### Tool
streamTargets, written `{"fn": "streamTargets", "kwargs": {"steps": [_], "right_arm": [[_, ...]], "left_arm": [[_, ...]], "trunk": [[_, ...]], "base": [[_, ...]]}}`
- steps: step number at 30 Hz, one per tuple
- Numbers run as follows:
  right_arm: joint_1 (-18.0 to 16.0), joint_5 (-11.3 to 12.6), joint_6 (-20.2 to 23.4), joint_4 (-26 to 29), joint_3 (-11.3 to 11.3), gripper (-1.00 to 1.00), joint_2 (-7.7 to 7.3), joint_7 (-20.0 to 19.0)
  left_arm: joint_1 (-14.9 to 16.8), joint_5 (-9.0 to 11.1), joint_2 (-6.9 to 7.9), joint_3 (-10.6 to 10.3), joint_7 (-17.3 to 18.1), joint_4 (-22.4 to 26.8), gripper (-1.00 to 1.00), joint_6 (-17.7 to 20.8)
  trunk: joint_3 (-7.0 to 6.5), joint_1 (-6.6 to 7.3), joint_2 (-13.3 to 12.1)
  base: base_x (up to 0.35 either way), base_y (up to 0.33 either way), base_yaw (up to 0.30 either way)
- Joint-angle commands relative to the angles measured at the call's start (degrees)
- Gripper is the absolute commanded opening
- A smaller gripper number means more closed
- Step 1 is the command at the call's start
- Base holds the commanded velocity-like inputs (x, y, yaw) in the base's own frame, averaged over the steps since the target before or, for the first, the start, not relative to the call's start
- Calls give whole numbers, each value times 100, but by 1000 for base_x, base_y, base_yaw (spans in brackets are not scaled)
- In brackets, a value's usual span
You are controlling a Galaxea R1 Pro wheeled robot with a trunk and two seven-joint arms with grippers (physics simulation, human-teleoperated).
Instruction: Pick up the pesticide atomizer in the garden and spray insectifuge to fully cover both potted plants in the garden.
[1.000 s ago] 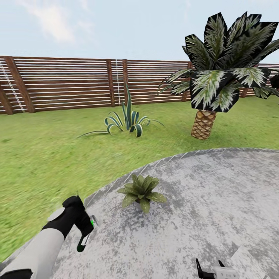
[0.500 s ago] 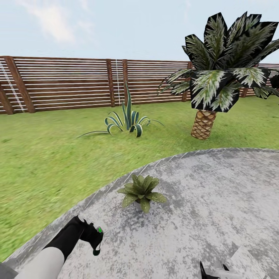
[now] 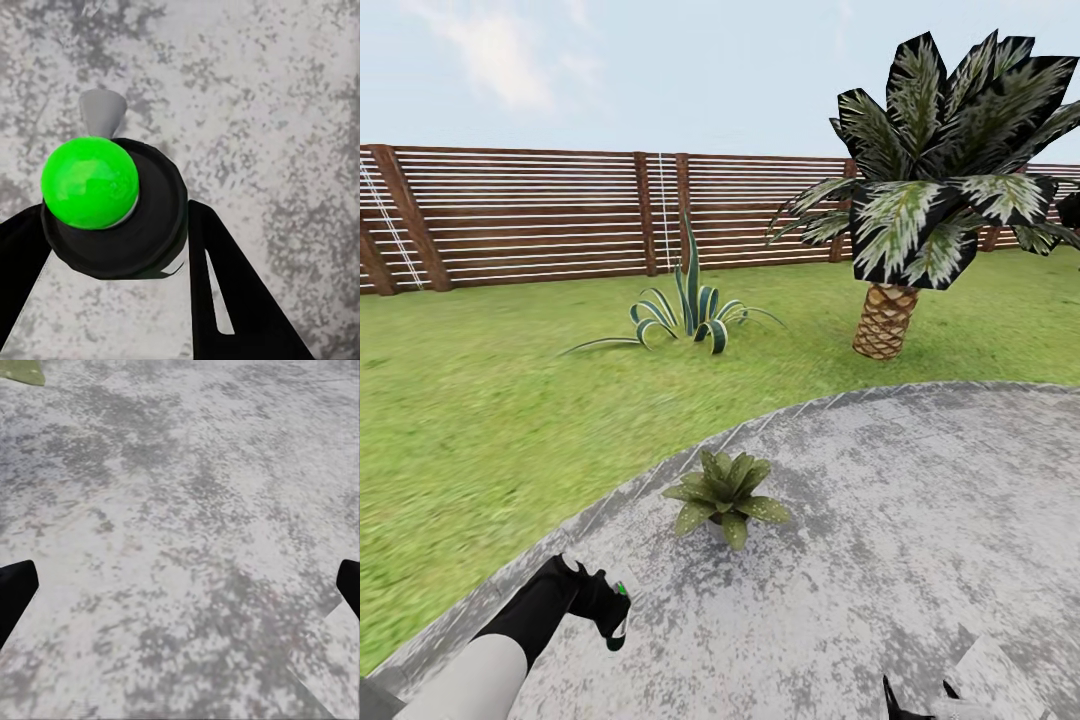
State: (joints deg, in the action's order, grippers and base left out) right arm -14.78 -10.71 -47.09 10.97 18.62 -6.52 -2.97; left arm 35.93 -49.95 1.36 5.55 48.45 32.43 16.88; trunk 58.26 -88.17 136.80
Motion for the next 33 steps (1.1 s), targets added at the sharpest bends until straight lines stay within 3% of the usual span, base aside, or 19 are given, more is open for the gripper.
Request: {"fn": "streamTargets", "kwargs": {"steps": [1, 6, 7, 9, 11, 14, 18, 20, 23, 25, 27, 28, 33], "right_arm": [[-37, -68, 15, 29, 16, 100, 16, -38], [-201, -249, 175, 190, -166, 100, 137, -47], [-551, -554, 1463, 1287, -799, 100, 161, -53], [-818, -574, 1658, 1339, -1574, 100, 208, -290], [-1034, -576, 2028, 1361, -2005, 100, 228, -720], [-1374, -580, 2412, 1371, -2204, 100, 256, -1507], [-1780, -664, 2534, 1372, -2250, 100, 284, -2748], [-1950, -1010, 2552, 1372, -2256, 100, 338, -3177], [-2063, -1664, 2566, 1373, -2257, 100, 529, -3374], [-2120, -1901, 2670, 1373, -2258, 100, 634, -3443], [-2167, -1989, 2858, 1378, -2258, 100, 710, -3550], [-2190, -2010, 2924, 1386, -2258, -100, 737, -3635], [-2244, -2030, 2990, 1448, -2258, -100, 764, -4084]], "left_arm": [[2, -15, 0, 26, 40, 9, -100, 39], [2, -15, -2, 25, 44, 1, -100, 16], [2, -15, -4, 22, 46, 1, -100, 14], [14, -15, -6, 18, 86, 1, -100, -3], [31, -20, 5, 17, 286, 1, -100, -95], [52, -34, 34, 17, 651, 1, -100, -177], [62, -60, 1, 17, 1103, 5, -100, -165], [107, -71, -26, 17, 1248, 11, -100, -127], [178, -81, -61, 4, 1303, 10, -100, -102], [190, -112, -111, -100, 1320, 9, -100, -91], [195, -161, -134, -275, 1424, 11, -100, -78], [200, -179, -141, -344, 1495, 15, -100, -70], [309, -266, -209, -417, 1574, 22, -100, -61]], "trunk": [[5, 1, 2], [5, 1, 2], [5, 1, 2], [5, 1, 2], [5, 1, 2], [5, 1, 2], [5, 1, 2], [5, 1, 2], [5, 1, 2], [5, 1, 2], [5, 1, 2], [5, 1, 2], [5, 1, 2]], "base": [[0, 0, 0], [0, 0, 0], [0, 0, 0], [0, 0, 0], [0, 0, 0], [0, 0, 0], [0, 0, 0], [0, 0, 0], [0, 0, 0], [0, 0, 0], [0, 0, 0], [0, 0, 0], [0, 0, 0]]}}
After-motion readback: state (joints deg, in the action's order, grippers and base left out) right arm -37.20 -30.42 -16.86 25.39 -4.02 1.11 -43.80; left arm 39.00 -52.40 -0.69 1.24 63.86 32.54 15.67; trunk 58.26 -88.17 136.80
